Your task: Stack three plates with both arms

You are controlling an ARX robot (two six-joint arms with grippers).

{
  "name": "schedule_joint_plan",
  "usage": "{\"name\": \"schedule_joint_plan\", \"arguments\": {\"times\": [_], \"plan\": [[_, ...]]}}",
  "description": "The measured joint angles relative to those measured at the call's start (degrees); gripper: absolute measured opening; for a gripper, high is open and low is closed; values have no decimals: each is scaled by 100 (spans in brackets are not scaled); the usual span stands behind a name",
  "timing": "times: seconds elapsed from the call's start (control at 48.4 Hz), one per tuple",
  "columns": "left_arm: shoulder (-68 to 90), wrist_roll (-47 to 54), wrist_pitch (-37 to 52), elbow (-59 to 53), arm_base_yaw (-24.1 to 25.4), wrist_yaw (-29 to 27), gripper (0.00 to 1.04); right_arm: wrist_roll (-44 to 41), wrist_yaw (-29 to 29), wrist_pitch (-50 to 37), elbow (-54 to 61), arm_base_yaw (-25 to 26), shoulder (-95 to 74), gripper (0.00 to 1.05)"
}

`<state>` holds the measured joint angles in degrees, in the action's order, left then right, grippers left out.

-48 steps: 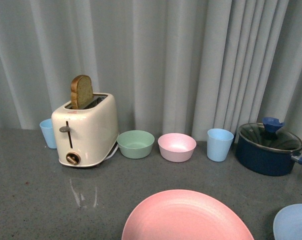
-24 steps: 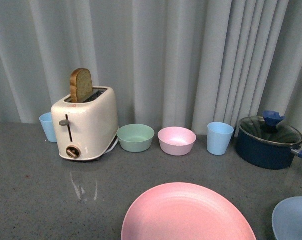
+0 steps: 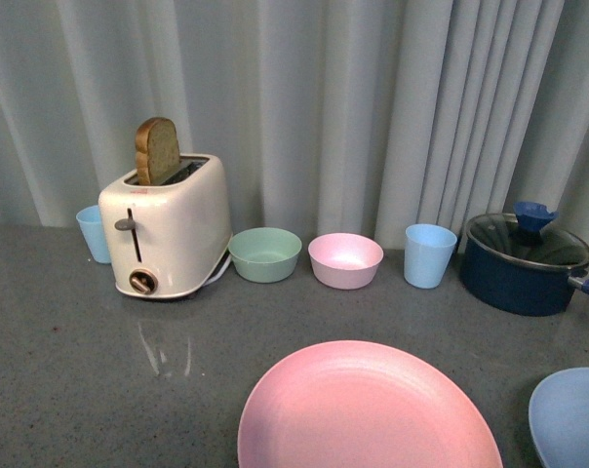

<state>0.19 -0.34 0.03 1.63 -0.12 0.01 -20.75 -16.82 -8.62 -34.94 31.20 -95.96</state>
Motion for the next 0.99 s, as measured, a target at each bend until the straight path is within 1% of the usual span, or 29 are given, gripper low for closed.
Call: {"name": "schedule_joint_plan", "arguments": {"times": [0.145,0.31,0.599,0.95,0.992], "plan": [[0,0,0,0,0,-2,98,-173,227,-68,-166,13,-382,97],[0,0,0,0,0,0,98,-177,323,-114,-313,42,-691,97],[0,0,0,0,0,0,98,306,597,-63,-973,-13,-1453,97],[0,0,0,0,0,0,98,557,603,-59,-1202,-118,-1814,97],[0,0,0,0,0,0,98,573,629,-48,-1246,-125,-1860,94]]}}
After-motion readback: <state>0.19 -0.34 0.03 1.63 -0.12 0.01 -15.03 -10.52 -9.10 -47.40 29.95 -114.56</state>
